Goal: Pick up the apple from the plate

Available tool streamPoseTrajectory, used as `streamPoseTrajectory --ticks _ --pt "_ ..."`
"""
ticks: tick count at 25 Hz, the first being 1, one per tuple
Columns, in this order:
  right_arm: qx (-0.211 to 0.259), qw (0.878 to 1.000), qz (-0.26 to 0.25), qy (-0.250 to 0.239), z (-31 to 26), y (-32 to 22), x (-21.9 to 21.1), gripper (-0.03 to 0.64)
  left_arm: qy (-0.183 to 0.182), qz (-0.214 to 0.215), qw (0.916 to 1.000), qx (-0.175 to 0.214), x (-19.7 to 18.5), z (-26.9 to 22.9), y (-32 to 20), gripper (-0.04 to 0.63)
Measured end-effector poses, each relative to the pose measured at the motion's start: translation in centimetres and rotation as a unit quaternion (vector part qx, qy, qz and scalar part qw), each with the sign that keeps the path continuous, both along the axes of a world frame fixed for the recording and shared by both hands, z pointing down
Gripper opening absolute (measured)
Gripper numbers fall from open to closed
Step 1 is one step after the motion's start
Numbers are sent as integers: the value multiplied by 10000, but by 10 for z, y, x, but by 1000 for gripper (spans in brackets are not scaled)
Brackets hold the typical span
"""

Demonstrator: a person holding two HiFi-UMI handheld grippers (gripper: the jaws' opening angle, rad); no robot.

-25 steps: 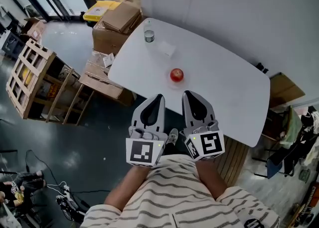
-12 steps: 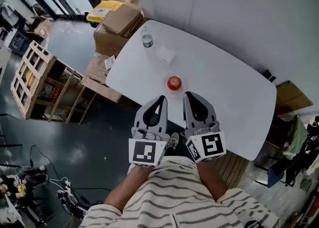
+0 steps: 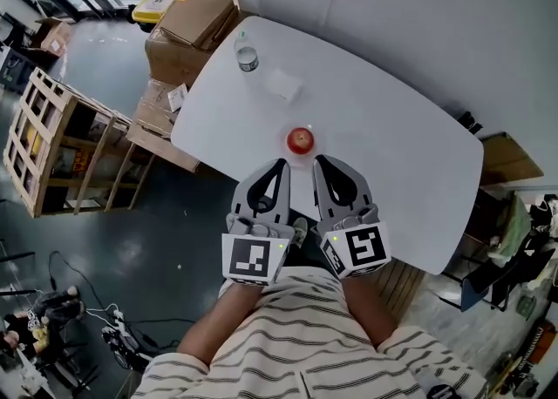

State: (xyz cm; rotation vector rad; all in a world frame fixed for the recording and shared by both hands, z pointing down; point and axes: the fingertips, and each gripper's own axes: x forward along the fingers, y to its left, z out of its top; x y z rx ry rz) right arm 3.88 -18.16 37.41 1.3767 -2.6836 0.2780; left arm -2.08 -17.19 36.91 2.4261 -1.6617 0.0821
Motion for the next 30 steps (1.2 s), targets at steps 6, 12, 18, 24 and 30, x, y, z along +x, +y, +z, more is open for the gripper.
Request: streamPoseTrajectory --ticks 6,12,18,24,30 --pt "-352 9991 144 192 39 -28 -7 12 88 24 9997 -248 -13 23 -24 3" --pt "-714 9964 294 349 78 -47 -5 12 121 116 9985 -521 -18 47 -39 3" --pt "-1044 9928 357 457 118 -58 -1 14 177 255 9962 -810 -14 73 -44 3" --pt "-1336 9887 392 555 154 -60 -2 69 173 332 9948 -948 -11 85 -47 3" --pt "-1629 9829 414 749 192 -67 -1 144 115 366 9932 -1098 -9 97 -46 3"
